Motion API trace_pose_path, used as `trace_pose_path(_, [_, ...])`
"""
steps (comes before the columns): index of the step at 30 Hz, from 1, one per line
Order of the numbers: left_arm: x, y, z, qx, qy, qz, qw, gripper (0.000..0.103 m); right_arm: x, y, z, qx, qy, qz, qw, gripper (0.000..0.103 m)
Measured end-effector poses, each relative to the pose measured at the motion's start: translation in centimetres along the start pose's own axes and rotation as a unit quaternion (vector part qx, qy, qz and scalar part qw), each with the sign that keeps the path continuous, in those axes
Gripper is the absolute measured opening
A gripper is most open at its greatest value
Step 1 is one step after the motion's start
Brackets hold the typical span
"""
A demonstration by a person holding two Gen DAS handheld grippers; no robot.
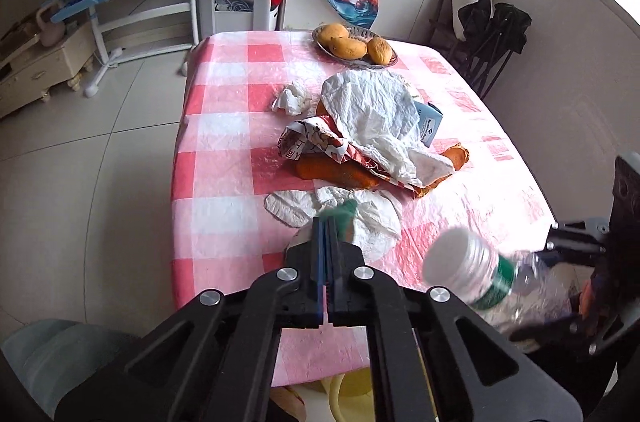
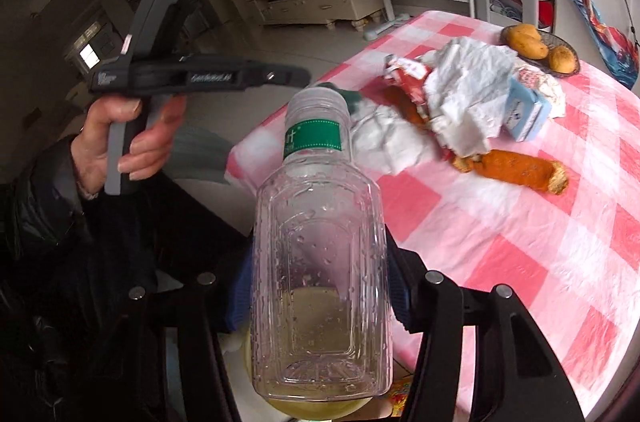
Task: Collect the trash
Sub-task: 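Carry the bottle and green cloth to the yellow bucket and release both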
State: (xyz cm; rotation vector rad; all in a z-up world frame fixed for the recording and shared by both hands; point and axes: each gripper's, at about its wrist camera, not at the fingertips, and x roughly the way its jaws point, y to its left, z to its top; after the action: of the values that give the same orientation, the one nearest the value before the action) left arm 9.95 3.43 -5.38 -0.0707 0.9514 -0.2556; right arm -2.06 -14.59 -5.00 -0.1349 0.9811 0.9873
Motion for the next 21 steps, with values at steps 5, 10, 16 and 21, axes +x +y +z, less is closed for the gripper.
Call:
trace_pose_path(5, [1.9,0.0,-0.5,0.007,0.041,0.019,0.999,0.002,3.2,3.6,-2.5,-0.042,0.071,-0.009,0.997,0.055])
trace_pose_path(10, [2.9,-0.7,-1.7,0.031,0.064,0.027,0.9971,0.004,5.7,5.0,-3.9,-0.069,0.128,-0.019,0.989,0.055])
trace_pose_path(16, [2.6,-1.7,-2.3,0.045,0.059,0.031,0.9967,0.055,8.6,6.6,-5.8,-0.108,0.192,-0.029,0.975,0.055])
trace_pose_path(21, [5.1,-4.0,-2.9,0.101,0.081,0.073,0.989,0.063,9.7,6.5,-5.9,-0.103,0.209,-0.019,0.972,0.057])
